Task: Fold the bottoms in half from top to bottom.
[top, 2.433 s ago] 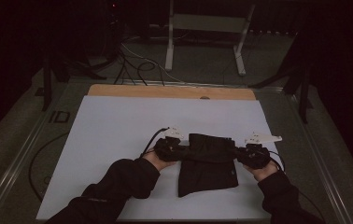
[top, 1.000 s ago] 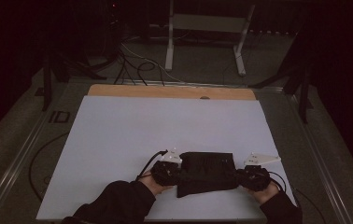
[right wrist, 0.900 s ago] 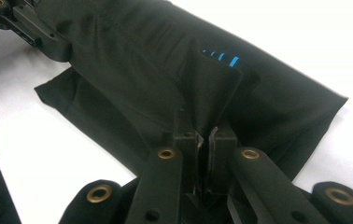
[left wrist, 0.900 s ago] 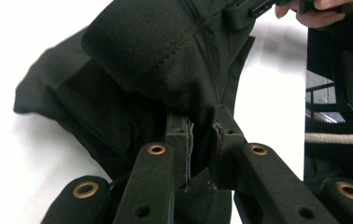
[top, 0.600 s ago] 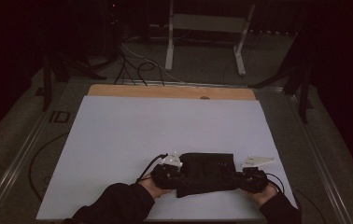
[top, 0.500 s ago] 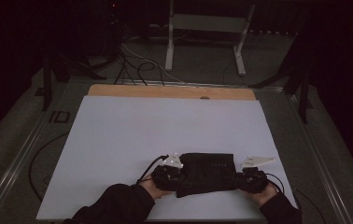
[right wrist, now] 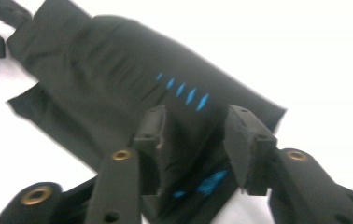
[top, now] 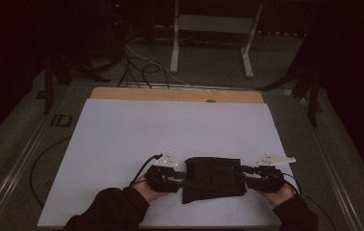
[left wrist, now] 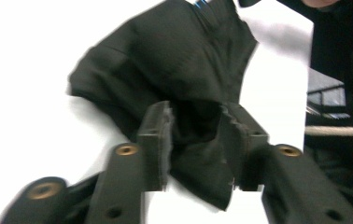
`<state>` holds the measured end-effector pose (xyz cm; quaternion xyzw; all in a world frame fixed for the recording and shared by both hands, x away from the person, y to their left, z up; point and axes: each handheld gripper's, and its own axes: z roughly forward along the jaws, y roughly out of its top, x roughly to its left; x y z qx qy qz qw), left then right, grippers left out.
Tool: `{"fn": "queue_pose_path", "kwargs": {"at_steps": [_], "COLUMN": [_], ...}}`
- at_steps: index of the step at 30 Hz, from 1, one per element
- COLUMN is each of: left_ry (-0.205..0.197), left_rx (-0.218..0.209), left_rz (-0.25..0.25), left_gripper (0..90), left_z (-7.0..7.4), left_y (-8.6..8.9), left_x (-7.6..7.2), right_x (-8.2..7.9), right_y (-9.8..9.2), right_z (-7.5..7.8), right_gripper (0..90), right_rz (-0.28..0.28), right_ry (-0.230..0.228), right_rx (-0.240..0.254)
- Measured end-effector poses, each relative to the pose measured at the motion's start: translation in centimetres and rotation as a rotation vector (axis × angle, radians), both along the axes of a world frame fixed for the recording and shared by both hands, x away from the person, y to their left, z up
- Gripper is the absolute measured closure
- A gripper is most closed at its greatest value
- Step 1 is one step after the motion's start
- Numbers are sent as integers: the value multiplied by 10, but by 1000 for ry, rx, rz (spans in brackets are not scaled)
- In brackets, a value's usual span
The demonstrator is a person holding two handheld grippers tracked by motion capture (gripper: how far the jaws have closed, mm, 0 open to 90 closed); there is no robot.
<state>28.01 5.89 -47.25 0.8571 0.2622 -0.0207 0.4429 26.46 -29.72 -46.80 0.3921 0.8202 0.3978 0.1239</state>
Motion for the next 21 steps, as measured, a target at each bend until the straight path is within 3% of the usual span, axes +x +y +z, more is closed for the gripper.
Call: {"fn": "queue_pose_path", "kwargs": {"at_steps": [4, 6, 7, 15, 21], "left_ry": [-13, -23, -20, 12, 50], "left_rx": [-3, 6, 7, 27, 45], "left_rz": [71, 82, 87, 85, 67], "left_gripper": [844, 880, 899, 900, 900], "left_z": [4, 4, 3, -9, -18], "left_y": [5, 4, 2, -14, -21], "left_x": [9, 12, 16, 34, 38], "right_x": [11, 16, 27, 52, 59], "right_y": [-4, -4, -5, -2, 2], "right_z": [11, 11, 7, -17, -32], "right_gripper": [802, 828, 896, 899, 899], "right_rz": [-35, -39, -49, -30, -12], "right_ry": [-50, -47, -33, 27, 79], "right_rx": [-41, -45, -54, -80, -85]}}
